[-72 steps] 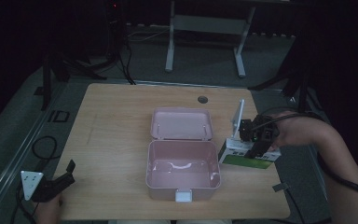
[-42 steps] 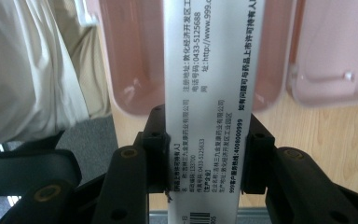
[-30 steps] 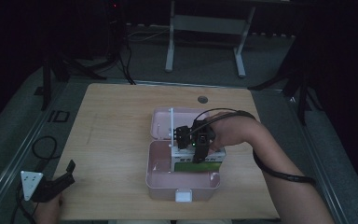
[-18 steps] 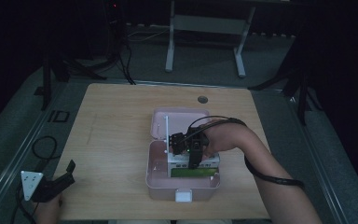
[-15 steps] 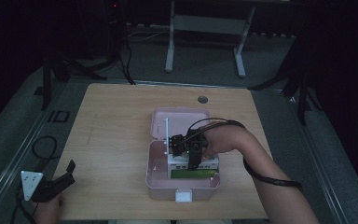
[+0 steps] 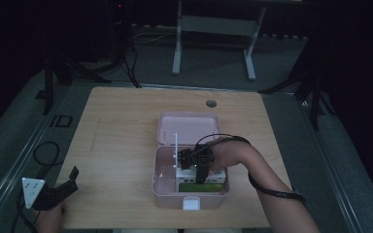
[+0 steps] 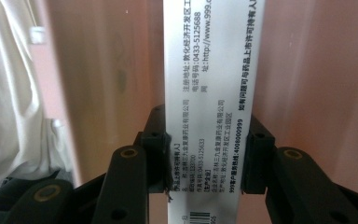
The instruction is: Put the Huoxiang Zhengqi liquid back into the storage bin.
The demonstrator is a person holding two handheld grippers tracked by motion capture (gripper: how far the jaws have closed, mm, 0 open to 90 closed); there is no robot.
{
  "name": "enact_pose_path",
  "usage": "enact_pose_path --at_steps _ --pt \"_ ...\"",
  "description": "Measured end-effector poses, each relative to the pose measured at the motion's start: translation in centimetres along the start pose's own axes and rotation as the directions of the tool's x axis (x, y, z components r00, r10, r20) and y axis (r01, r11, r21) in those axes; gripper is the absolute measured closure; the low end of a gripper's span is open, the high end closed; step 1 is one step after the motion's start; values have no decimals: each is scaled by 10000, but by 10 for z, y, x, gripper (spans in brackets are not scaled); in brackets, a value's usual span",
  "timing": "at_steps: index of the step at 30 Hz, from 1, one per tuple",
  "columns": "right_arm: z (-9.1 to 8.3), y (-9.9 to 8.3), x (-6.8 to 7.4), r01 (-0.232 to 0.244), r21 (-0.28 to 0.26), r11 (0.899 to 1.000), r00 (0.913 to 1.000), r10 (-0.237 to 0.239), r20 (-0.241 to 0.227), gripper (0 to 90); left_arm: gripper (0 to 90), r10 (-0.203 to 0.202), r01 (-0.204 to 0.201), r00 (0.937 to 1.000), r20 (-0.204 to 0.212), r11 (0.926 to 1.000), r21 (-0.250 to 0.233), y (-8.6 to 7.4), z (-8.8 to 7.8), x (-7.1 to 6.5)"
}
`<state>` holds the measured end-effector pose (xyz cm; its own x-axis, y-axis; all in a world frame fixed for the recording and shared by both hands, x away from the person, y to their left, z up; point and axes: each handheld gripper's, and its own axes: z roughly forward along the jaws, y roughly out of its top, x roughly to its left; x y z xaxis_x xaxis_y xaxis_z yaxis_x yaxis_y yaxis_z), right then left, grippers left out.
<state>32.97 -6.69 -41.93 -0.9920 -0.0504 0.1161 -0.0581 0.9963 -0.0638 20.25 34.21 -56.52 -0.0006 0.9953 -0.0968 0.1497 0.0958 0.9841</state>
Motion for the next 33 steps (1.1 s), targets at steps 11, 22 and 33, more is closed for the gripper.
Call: enact_pose_path --at_steps 11,22,33 --pt "26 -3 -4 37 -137 9999 10000 -38 -49 618 12 10 -10 10000 1 10000 8 0 0 0" --pt "40 -2 -5 136 -303 9994 9998 -139 -111 618 12 5 -5 10000 14 10000 4 0 0 0" --pt "40 -1 -4 6 -198 9998 9998 -10 -195 616 12 15 -15 10000 22 10000 5 0 0 0"
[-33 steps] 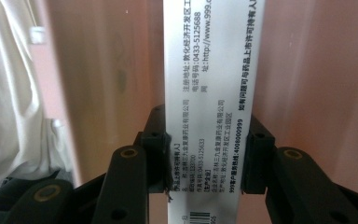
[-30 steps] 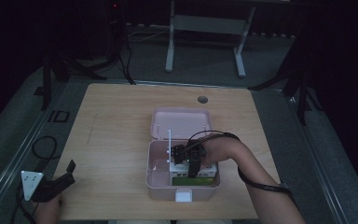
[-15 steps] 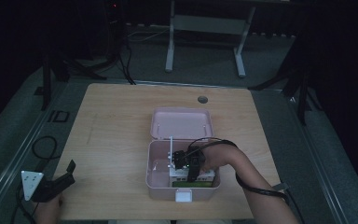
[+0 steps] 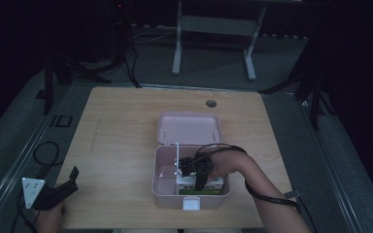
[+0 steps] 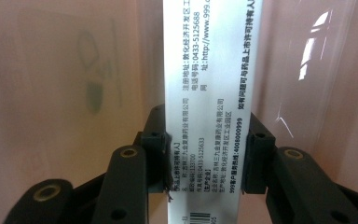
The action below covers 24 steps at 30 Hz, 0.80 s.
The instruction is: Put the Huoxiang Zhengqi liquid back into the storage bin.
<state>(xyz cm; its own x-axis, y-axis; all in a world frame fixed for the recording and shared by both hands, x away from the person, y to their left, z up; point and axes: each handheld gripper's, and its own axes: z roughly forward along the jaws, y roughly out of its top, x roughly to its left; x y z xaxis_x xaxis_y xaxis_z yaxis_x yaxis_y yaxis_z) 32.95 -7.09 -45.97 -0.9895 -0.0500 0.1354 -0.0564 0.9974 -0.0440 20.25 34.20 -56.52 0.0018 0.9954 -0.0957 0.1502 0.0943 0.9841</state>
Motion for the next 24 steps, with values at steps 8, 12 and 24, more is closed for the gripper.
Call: enact_pose_path --at_steps 8,12,24 --pt "-4 -1 1 -146 -11 9999 9999 146 -48 509 12 -11 11 10000 4 10000 2 0 0 0" --pt "-13 -4 5 -161 -132 9998 9999 161 -12 492 12 -2 2 10000 -8 10000 -5 0 0 0" --pt "-54 -25 11 -237 -1379 9902 9982 310 515 329 12 -11 11 10000 -2 10000 2 0 0 0"
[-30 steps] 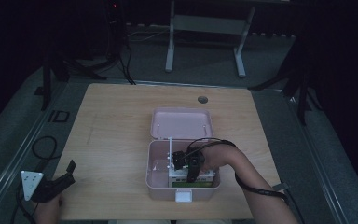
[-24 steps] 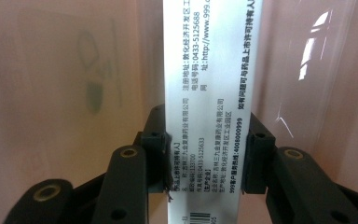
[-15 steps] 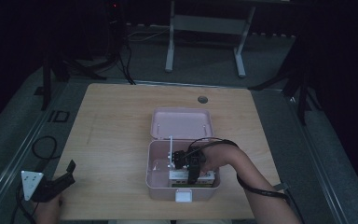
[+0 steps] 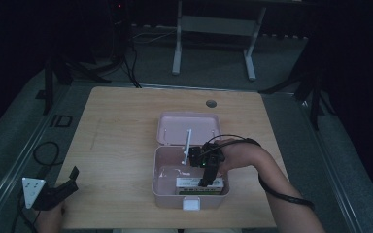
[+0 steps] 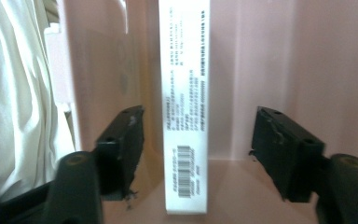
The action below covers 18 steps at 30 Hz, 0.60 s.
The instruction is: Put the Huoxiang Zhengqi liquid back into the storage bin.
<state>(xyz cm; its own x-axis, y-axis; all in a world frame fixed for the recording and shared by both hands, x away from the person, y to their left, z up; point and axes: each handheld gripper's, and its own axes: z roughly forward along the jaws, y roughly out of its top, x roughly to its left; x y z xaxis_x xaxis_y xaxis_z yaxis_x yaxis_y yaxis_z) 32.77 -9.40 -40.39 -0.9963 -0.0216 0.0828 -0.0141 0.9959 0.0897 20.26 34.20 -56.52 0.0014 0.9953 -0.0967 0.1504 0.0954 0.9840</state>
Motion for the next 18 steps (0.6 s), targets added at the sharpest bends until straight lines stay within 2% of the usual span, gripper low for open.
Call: enact_pose_path --at_steps 6,8,12,18 --pt "-23 -17 0 -125 -787 9968 9998 136 139 188 12 21 -21 10000 4 10000 23 0 0 0" --pt "-30 -21 1 25 -1003 9950 9995 5 305 120 12 10 -10 10000 -4 10000 12 0 0 0" --pt "-46 -33 1 37 -1435 9897 9970 75 771 126 12 -10 10 10000 25 10000 33 0 0 0" --pt "-60 -60 -4 -95 -1923 9813 9853 420 1655 126 12 -12 12 10000 34 10000 36 0 0 0"
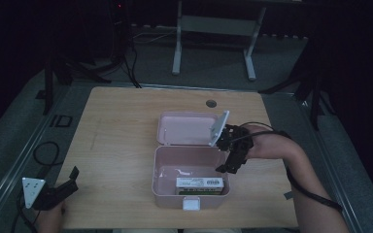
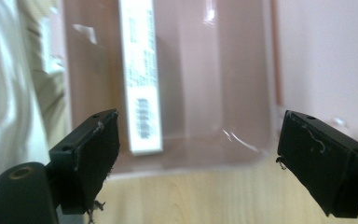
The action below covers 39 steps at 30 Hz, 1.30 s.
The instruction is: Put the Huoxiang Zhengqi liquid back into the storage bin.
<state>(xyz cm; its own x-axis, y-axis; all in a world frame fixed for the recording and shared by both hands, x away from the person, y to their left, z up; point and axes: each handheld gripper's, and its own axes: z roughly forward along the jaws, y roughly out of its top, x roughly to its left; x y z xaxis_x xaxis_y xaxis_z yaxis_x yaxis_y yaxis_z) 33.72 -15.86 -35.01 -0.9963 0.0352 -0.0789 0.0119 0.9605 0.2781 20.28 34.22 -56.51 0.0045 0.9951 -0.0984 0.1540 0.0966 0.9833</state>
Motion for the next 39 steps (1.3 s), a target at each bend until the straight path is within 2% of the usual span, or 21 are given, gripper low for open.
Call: enact_pose_path --at_steps 2,6,10,13,17,22,25,26,27,28,32,33,36,37,39 --pt "-4 -13 -3 -147 -201 9997 9993 154 339 126 12 -4 4 10000 -5 10000 3 0 0 0" --pt "-6 -35 -8 -500 -382 9980 9962 526 699 127 12 0 0 10000 -11 10000 1 0 0 0" --pt "-3 -58 -12 -808 -505 9955 9919 853 942 127 12 0 0 10000 -11 10000 17 0 0 0" --pt "3 -73 -15 -1127 -848 9900 9864 1218 1107 127 12 4 -4 10000 -24 10000 9 0 0 0" --pt "18 -92 -19 -1542 -1168 9811 9781 1683 1226 127 12 18 -18 10000 -31 10000 0 0 0 0" --pt "46 -110 -20 -1905 -1097 9755 9713 2035 1230 127 12 16 -16 10000 -19 10000 3 0 0 0" --pt "62 -121 -22 -2222 -1306 9662 9631 2383 1247 127 12 14 -14 10000 -14 10000 2 0 0 0" --pt "62 -121 -22 -2222 -1306 9662 9631 2383 1247 127 12 14 -14 10000 -14 10000 2 0 0 0" --pt "67 -124 -22 -2328 -1391 9625 9594 2507 1289 127 12 8 -8 10000 -16 10000 -12 0 0 0" --pt "76 -130 -22 -2558 -1687 9519 9500 2799 1387 127 12 12 -12 10000 -20 10000 -8 0 0 0" --pt "92 -142 -20 -2846 -2165 9339 9298 3239 1746 127 12 19 -19 10000 -23 10000 -9 0 0 0" --pt "96 -145 -20 -2924 -2337 9273 9220 3383 1883 127 12 20 -20 10000 -27 10000 -12 0 0 0" --pt "106 -155 -19 -3208 -2932 9007 8941 3900 2200 127 12 21 -21 10000 -25 10000 -6 0 0 0" --pt "109 -158 -18 -3390 -3160 8861 8795 4177 2280 127 12 17 -17 10000 -25 10000 -10 0 0 -1" --pt "115 -166 -17 -3565 -3556 8640 8572 4538 2434 126 12 23 -23 10000 -26 10000 -8 0 0 0"
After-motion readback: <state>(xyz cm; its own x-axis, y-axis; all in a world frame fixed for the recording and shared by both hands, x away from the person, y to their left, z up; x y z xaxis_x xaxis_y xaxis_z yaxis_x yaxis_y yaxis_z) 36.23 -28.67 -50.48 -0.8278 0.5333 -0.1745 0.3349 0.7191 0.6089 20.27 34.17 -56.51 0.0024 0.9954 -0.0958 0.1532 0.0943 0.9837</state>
